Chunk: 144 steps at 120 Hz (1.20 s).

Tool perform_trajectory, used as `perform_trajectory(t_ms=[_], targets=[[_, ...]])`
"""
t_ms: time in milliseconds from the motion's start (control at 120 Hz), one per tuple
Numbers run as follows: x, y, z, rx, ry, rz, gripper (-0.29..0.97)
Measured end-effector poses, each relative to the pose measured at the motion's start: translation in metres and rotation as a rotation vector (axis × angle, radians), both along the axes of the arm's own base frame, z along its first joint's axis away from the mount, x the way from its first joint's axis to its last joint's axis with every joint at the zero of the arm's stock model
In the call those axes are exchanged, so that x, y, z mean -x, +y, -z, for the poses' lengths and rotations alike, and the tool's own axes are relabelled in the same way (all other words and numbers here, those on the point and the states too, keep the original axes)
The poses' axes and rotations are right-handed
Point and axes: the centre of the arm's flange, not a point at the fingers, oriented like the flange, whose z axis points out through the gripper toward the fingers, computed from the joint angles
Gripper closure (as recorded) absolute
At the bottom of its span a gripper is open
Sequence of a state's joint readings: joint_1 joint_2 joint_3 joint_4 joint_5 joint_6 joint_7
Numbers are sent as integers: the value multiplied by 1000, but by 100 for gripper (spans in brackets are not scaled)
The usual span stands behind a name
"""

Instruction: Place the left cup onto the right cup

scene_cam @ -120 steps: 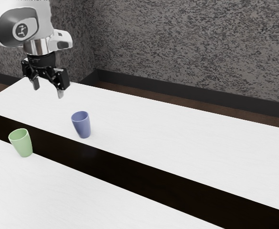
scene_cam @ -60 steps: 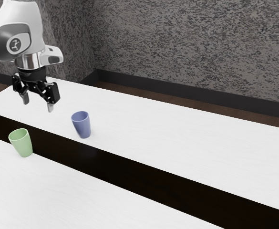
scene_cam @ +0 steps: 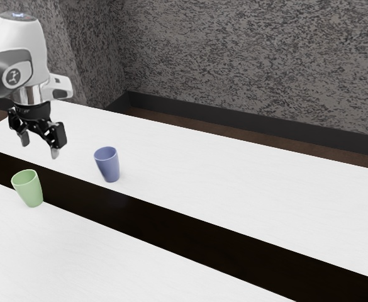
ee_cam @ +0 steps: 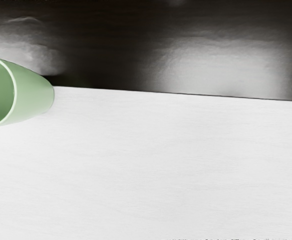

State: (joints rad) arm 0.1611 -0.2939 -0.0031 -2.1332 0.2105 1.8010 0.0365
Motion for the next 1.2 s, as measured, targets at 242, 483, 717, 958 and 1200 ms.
perform_trajectory(t_ms=[242, 483, 717, 958, 1200], targets=[[26, 18, 13, 3, -11, 22, 0], [29, 48, 26, 13, -20, 12, 0], [2, 81, 46, 19, -35, 32, 0], [-18, 98, 63, 22, -47, 81, 0], [-23, 113, 82, 27, -45, 110, 0]])
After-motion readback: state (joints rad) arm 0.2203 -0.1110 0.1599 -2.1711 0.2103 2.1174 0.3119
